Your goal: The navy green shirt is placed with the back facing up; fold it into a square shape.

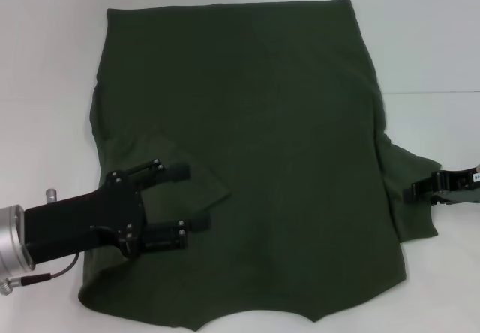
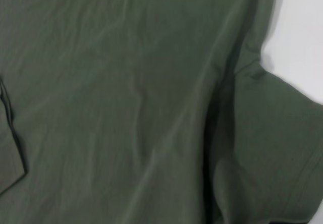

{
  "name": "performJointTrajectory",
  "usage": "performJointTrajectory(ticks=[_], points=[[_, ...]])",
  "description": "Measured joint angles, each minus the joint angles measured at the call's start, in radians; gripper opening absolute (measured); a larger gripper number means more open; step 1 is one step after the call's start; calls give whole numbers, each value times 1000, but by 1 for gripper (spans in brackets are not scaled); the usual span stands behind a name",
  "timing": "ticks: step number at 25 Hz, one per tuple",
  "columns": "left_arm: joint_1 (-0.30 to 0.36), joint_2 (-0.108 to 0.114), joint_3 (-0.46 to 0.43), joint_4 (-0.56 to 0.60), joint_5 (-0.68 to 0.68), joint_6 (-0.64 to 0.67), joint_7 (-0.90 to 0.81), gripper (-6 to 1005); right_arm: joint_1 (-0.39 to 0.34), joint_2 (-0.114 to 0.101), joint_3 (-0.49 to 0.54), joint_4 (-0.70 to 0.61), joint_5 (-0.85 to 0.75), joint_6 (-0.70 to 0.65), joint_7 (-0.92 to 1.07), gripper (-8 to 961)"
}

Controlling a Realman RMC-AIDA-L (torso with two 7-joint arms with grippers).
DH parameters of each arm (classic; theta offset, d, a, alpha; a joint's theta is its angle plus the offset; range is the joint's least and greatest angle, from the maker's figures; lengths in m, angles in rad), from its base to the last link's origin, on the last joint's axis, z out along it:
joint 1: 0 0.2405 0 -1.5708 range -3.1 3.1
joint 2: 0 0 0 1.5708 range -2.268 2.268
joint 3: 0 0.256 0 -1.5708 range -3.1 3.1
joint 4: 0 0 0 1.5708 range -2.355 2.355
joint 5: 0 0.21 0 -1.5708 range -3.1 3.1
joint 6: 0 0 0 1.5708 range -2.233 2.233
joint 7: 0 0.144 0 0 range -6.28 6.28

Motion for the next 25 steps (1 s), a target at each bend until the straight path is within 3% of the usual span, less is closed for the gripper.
performJointTrajectory(ticks=[4,9,15,25], points=[[0,-1,0,0,0,0,0,881,0,0,1,0,0,0,0,423],[0,-3,0,0,0,0,0,882,-1,0,-4,0,1,-2,-15,424],[3,-5,0,0,0,0,0,882,-6,-3,1,-11,4,-2,-22,348],[0,-5,0,0,-1,0,-1,880,-8,-5,-4,-12,4,-2,-31,85]])
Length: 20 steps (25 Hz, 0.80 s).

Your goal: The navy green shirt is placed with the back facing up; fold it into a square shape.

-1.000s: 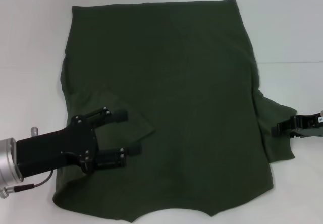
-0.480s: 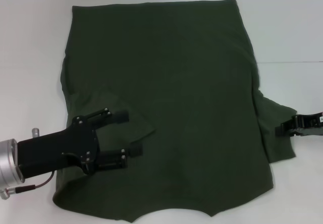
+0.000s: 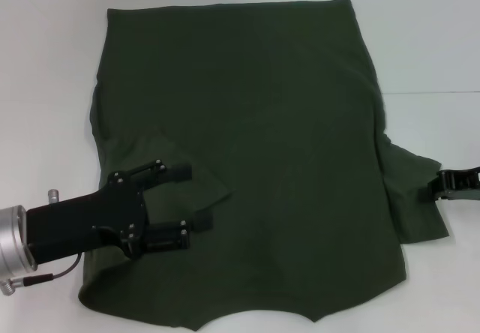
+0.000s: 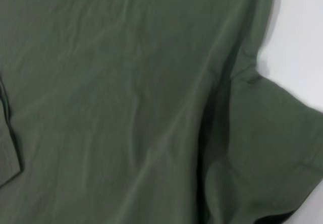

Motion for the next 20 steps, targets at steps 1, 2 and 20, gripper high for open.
performJointTrajectory(ticks=[1,2,20], points=[[0,0,0,0,0,0,0,880,-1,-2,1,-2,-1,-1,-2,60],[0,0,0,0,0,0,-1,880,-4,-5,2,-6,-1,-1,-4,36],[-2,3,-25,0,-9,9,-20,881,-32,-40,24,-256,0,-27,-54,12]])
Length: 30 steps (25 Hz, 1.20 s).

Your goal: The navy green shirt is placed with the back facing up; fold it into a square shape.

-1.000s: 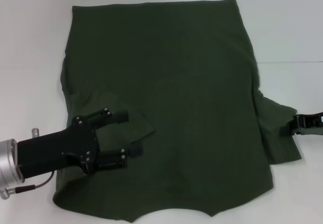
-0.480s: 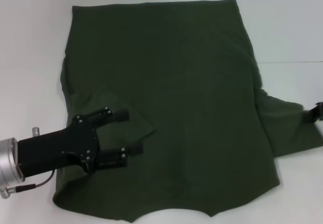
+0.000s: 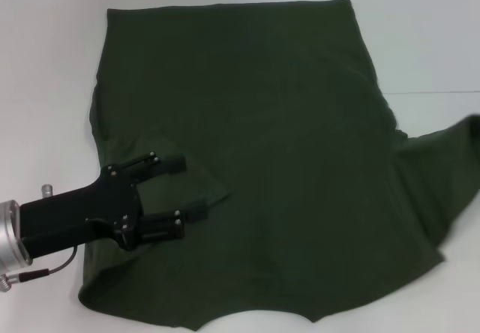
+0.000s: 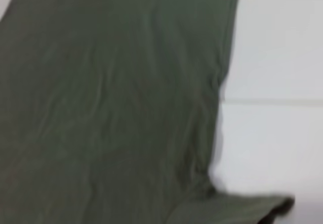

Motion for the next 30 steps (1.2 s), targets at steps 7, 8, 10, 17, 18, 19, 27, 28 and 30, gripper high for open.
performJointTrajectory(ticks=[7,8,10,17,18,19,27,28,30], points=[[-1,0,-13,0,-5,3,-4,881,79,20,7,-28,6,-40,-64,11],[-1,0,-15,0,-5,4,-6,881,92,26,-1,-25,4,-43,-65,11],[-1,1,-19,0,-5,6,-11,881,123,40,-29,-12,-1,-52,-62,12],[3,2,-38,1,-7,21,-13,881,235,94,-149,101,-42,-23,20,73],[4,3,-39,1,-7,21,-13,881,251,101,-164,125,-43,-7,28,88],[4,3,-39,1,-7,22,-12,881,262,107,-174,141,-43,8,32,104],[3,3,-40,0,-7,25,-8,881,290,140,-229,188,-38,47,67,303],[3,4,-40,0,-7,26,-7,881,285,140,-224,184,-37,47,71,343],[2,3,-39,0,-7,28,-7,881,269,133,-210,178,-35,48,86,425]])
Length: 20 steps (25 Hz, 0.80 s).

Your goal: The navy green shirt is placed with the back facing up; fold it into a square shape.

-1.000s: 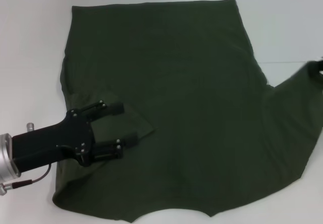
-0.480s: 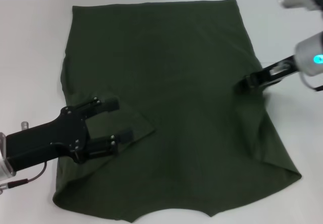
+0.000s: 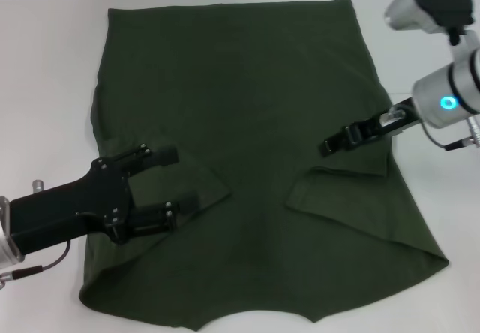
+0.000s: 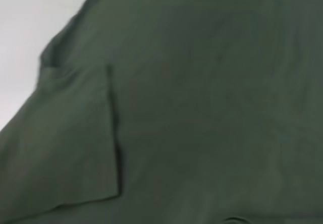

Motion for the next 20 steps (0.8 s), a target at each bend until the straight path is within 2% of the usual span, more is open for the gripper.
performJointTrajectory(ticks=[4,8,13,20], points=[[0,0,3,0,3,3,0,881,-44,-31,20,1,0,27,49,535],[0,-1,6,0,4,3,0,882,-79,-40,26,29,-1,98,69,646],[-1,-2,8,0,8,3,0,882,-101,-32,27,64,2,191,64,866],[-3,-3,10,0,8,3,0,882,-106,-8,28,105,7,289,53,917]])
